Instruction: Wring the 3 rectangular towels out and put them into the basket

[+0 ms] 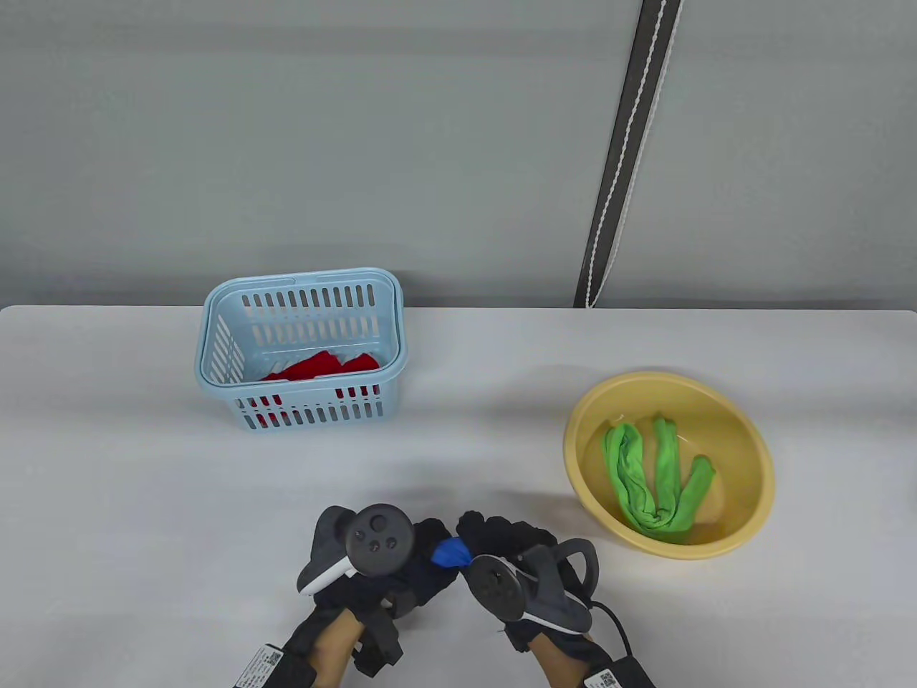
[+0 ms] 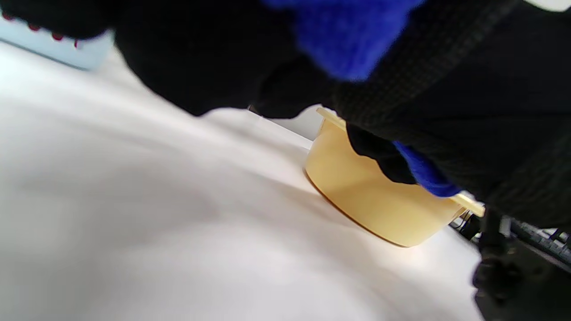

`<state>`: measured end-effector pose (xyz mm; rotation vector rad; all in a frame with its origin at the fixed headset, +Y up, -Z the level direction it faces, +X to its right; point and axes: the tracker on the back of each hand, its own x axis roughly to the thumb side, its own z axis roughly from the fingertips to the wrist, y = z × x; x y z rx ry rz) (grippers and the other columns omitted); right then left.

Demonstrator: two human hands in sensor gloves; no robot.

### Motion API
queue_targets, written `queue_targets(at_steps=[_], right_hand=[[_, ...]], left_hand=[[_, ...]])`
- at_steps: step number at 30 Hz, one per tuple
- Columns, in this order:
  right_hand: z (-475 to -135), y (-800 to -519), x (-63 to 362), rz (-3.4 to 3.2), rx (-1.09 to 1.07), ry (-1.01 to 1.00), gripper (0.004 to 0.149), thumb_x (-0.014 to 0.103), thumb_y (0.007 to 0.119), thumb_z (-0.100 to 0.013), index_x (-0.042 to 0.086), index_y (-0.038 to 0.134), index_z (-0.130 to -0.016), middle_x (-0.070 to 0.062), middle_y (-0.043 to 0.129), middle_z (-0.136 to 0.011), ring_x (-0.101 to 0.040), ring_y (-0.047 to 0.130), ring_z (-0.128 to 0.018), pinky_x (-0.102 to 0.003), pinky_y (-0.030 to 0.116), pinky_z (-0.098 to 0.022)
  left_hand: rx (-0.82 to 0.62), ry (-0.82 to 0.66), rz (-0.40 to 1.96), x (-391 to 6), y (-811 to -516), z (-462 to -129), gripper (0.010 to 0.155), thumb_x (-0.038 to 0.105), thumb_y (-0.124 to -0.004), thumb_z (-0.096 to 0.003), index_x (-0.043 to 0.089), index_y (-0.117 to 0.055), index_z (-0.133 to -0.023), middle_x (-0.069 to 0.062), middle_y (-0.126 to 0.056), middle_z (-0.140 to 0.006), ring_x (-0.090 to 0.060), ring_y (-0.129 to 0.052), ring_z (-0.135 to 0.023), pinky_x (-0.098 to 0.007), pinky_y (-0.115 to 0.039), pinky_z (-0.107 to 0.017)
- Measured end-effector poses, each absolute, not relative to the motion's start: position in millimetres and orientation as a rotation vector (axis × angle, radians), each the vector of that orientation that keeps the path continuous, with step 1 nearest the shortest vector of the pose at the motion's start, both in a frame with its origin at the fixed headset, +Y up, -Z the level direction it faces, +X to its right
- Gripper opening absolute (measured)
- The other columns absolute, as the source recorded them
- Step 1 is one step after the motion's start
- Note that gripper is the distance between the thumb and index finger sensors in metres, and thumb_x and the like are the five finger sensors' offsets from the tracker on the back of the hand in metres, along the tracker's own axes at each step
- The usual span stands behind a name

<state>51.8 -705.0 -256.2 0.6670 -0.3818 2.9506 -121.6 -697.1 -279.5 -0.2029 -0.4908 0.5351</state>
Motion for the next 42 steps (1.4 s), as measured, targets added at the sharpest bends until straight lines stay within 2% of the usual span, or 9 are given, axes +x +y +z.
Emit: queue_targets(at_steps=[8, 12, 24, 34, 37, 42], right_hand=[[-253, -697, 55, 2.928, 0.751, -0.626, 0.040, 0.046, 0.079, -0.056, 0.014, 0.077, -0.080, -0.003, 0.096, -0.046, -0.020, 0.096, -0.022, -0.035, 0.083, -0.010], [-251, -692, 55, 2.922, 0.763, -0.665, 0.041, 0.047, 0.077, -0.056, 0.015, 0.076, -0.080, -0.002, 0.096, -0.045, -0.020, 0.096, -0.022, -0.035, 0.083, -0.010], [-253, -690, 59, 2.883, 0.764, -0.742, 0.042, 0.047, 0.073, -0.057, 0.012, 0.074, -0.079, -0.003, 0.095, -0.045, -0.020, 0.096, -0.022, -0.035, 0.082, -0.010], [-248, -683, 60, 2.825, 0.807, -0.886, 0.042, 0.048, 0.069, -0.059, 0.012, 0.070, -0.080, -0.002, 0.094, -0.046, -0.019, 0.096, -0.023, -0.035, 0.083, -0.011], [-248, -680, 61, 2.792, 0.836, -0.945, 0.042, 0.048, 0.069, -0.059, 0.012, 0.069, -0.081, -0.002, 0.094, -0.047, -0.019, 0.096, -0.023, -0.035, 0.084, -0.011], [-250, -680, 65, 2.767, 0.836, -0.928, 0.042, 0.048, 0.067, -0.060, 0.012, 0.067, -0.082, -0.003, 0.093, -0.048, -0.020, 0.095, -0.025, -0.036, 0.083, -0.013]], left_hand=[[-0.445, -0.489, 0.811, -126, -702, -287, 0.046, 0.053, -0.092, -0.0480, 0.012, -0.091, -0.068, 0.004, -0.105, -0.033, -0.016, -0.101, -0.007, -0.037, -0.090, -0.008], [-0.636, -0.492, 0.994, -127, -711, -291, 0.045, 0.054, -0.089, -0.0501, 0.013, -0.091, -0.069, 0.005, -0.105, -0.033, -0.016, -0.100, -0.007, -0.036, -0.090, -0.007], [-0.981, -0.510, 1.462, -112, -746, -288, 0.042, 0.055, -0.082, -0.0552, 0.015, -0.090, -0.067, 0.006, -0.102, -0.032, -0.015, -0.097, -0.005, -0.036, -0.088, -0.005], [-1.169, -0.620, 1.744, -96, -756, -279, 0.039, 0.054, -0.080, -0.0562, 0.017, -0.090, -0.063, 0.007, -0.101, -0.028, -0.016, -0.095, -0.001, -0.037, -0.087, -0.003], [-1.207, -0.656, 1.820, -89, -756, -276, 0.039, 0.054, -0.079, -0.0564, 0.017, -0.090, -0.062, 0.007, -0.101, -0.028, -0.016, -0.095, -0.001, -0.037, -0.087, -0.002], [-1.214, -0.655, 1.877, -83, -756, -273, 0.039, 0.054, -0.078, -0.0570, 0.017, -0.089, -0.064, 0.007, -0.101, -0.029, -0.016, -0.095, -0.002, -0.037, -0.087, -0.003]])
